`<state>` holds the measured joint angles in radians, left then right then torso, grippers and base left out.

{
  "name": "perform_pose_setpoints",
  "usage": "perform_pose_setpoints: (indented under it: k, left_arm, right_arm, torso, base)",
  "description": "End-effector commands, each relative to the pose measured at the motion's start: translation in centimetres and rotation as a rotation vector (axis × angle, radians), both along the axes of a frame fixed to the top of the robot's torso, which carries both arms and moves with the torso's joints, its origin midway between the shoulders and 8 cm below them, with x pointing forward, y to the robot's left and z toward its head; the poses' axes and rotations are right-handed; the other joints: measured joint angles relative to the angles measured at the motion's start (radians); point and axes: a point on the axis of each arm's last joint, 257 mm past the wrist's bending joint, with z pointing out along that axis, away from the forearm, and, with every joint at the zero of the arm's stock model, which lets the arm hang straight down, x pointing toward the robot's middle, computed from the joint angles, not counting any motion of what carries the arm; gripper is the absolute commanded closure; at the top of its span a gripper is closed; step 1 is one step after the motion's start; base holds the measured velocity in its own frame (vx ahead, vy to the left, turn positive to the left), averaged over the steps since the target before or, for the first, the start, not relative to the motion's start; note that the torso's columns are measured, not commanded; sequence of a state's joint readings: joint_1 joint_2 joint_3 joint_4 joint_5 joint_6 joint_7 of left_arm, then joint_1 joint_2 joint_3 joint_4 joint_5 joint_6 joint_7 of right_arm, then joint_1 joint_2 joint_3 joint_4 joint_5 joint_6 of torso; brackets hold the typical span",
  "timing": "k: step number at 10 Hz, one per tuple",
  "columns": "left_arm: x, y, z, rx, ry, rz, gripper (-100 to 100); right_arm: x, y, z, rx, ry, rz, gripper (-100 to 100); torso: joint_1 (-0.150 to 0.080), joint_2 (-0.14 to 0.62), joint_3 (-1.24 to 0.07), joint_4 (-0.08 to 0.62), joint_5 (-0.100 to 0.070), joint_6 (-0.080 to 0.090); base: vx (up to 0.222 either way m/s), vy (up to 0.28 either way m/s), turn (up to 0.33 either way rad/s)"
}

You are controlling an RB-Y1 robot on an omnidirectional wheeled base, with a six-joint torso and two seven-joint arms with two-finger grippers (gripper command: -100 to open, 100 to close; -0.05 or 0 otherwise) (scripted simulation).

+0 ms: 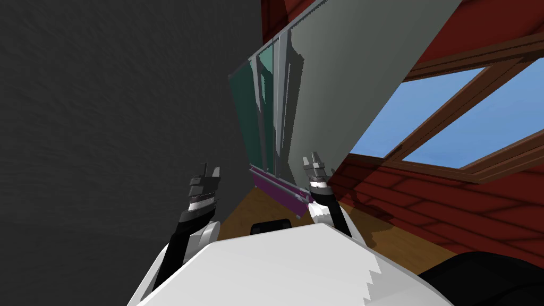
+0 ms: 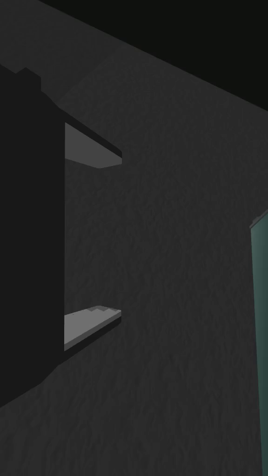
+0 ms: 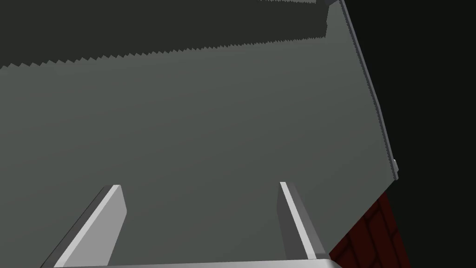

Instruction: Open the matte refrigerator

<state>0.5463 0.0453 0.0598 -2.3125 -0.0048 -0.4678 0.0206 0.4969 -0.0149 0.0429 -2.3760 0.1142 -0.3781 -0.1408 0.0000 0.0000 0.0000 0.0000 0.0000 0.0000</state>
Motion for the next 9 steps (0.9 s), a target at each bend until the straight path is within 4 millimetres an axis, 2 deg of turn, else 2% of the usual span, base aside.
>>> perform_pose_setpoints:
  k: [1,9]
  left_arm:
    - [0.00,0.00,0.00,0.000,0.000,0.000,0]
    - [-0.01,0.00,0.02,0.000,0.000,0.000,0]
  right_arm:
    - [0.00,0.00,0.00,0.000,0.000,0.000,0]
    - [-0.01,0.00,0.02,0.000,0.000,0.000,0]
  torso:
    - [0.000,0.040,-0.082,0.041,0.000,0.000]
    - [0.000,0.618,-1.234,0.617,0.000,0.000]
  base:
    - [0.000,0.000,0.000]
    - [0.000,0.000,0.000]
